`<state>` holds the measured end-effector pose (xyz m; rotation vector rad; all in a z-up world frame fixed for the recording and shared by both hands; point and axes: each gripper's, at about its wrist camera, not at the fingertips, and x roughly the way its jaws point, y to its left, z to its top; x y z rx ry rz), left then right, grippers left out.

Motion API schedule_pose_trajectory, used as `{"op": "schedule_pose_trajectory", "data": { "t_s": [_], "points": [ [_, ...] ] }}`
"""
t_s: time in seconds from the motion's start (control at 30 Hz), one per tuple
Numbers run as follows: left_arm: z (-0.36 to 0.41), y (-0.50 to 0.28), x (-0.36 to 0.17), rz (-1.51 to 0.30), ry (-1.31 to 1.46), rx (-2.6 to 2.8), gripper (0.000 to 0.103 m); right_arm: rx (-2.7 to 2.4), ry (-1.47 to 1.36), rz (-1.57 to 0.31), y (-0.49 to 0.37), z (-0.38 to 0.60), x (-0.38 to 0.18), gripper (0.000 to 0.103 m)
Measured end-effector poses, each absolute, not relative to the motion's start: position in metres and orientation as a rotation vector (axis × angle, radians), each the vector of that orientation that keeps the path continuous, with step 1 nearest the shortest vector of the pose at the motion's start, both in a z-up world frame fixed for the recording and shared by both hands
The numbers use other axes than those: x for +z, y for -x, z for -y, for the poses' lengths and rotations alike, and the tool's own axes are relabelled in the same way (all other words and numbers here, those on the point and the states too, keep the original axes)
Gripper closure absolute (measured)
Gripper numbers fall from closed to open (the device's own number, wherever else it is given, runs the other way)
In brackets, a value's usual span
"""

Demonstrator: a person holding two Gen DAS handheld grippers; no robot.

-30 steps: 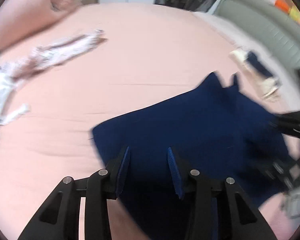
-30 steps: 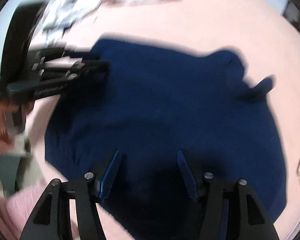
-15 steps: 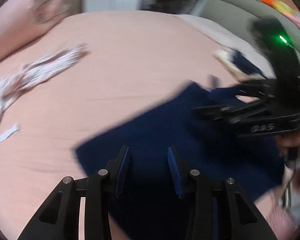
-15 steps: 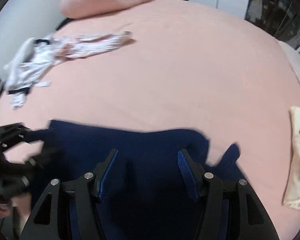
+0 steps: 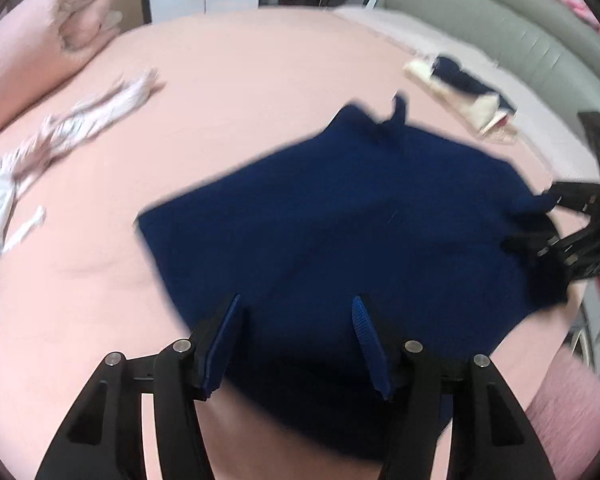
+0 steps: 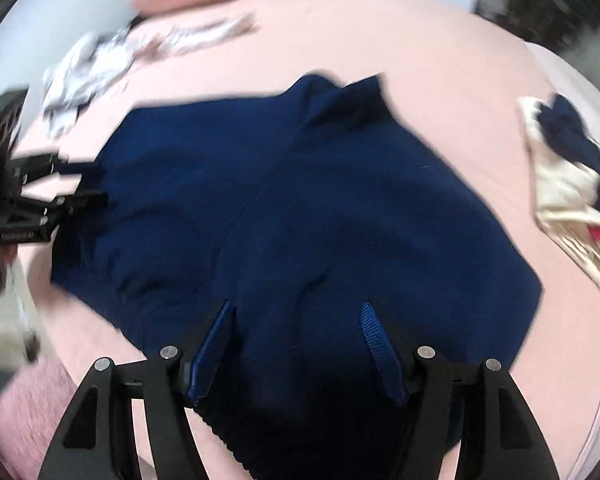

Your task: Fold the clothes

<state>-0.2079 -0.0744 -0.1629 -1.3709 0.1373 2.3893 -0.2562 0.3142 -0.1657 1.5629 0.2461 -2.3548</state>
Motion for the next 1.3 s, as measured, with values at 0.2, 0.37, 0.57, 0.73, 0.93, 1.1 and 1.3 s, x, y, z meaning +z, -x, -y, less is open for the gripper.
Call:
{"op": "schedule_pose_trajectory", "data": {
  "t_s": [0.2, 0.37, 0.57, 0.73, 0.93, 1.1, 1.3],
  "points": [
    [0.017, 0.222, -0.192, -0.429, 1.461, 2.278, 0.048, -2.359, -1.669, -0.243, 0.275, -0.264, -0.203, 0.037],
    [0.049, 0.188, -0.186, -0.475, 1.444, 2.247, 0.048, -2.384, -1.679, -0.177, 0.256, -0.282, -0.196, 0.037],
    [0.036, 0.182, -0.178, -0.425, 1.455, 2.281, 0.048, -2.44, -1.711, -0.059, 0.227, -0.317, -0.184, 0.036],
    [0.029, 0.175, -0.181, -0.429, 1.48, 2.316, 0.048, -2.421, -1.729, -0.075, 0.201, -0.326, -0.187, 0.036],
    [0.051, 0.165, -0.166, -0.258, 1.473, 2.443, 0.048, -2.461, -1.807, 0.299, 0.187, -0.369, -0.188, 0.036],
    [0.06, 0.157, -0.168, -0.196, 1.51, 2.445, 0.048, -2.406, -1.776, 0.494, 0.183, -0.377, -0.194, 0.037],
    [0.069, 0.158, -0.175, -0.116, 1.535, 2.439, 0.048, -2.404, -1.691, 0.49, 0.189, -0.357, -0.185, 0.079]
  ]
}}
